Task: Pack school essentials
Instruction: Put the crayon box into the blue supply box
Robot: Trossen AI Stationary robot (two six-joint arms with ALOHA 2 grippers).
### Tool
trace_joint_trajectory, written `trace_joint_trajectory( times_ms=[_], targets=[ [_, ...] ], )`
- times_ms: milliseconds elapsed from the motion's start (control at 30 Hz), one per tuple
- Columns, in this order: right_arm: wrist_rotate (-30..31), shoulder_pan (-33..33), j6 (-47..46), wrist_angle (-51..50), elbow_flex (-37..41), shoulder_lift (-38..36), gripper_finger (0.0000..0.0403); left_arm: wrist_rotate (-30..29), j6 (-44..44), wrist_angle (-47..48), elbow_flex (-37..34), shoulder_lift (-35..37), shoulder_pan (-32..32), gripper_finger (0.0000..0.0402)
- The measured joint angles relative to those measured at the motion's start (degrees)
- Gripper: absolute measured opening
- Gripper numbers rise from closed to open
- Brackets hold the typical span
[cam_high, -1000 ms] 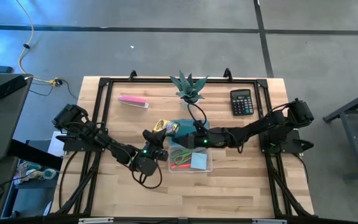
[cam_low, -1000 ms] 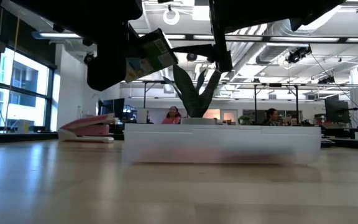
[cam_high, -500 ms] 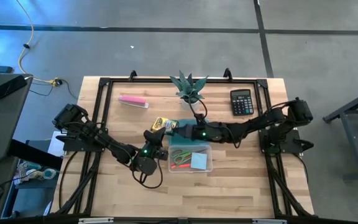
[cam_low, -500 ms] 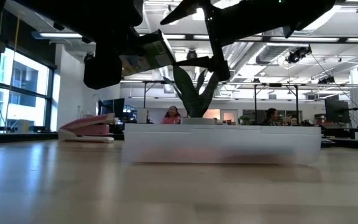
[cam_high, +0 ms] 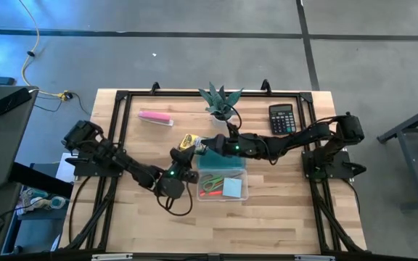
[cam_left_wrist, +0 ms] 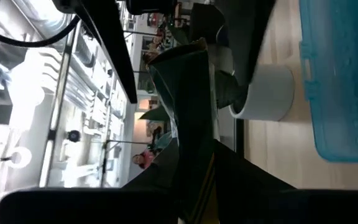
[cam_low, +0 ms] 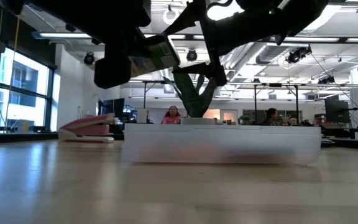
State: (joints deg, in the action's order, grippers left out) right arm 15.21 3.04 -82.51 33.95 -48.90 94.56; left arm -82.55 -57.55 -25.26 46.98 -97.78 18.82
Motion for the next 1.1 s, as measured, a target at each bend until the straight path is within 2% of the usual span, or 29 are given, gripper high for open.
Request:
trace_joint_trajectory(
  times_ms=[200, 767, 933, 1100],
  targets=[
    [-2.2, -0.8, 0.6, 0.0, 0.0, 0.0, 0.034, 2.5, -2.6, -4.2, 0.0, 0.0, -1.7, 0.0055],
    [-3.3, -2.1, 2.8, 0.7, 0.0, 0.0, 0.017, 4.3, -2.7, -4.5, 0.0, 0.0, -4.3, 0.0055],
    [-3.8, -2.1, 2.8, 0.7, 0.0, 0.0, 0.0135, 4.5, -2.7, -4.5, 0.0, 0.0, -4.3, 0.0055],
    [-3.7, -2.1, 3.2, 0.7, 0.0, 0.0, 0.012, 4.8, -2.7, -4.4, 0.0, 0.0, -4.3, 0.0059]
  ],
)
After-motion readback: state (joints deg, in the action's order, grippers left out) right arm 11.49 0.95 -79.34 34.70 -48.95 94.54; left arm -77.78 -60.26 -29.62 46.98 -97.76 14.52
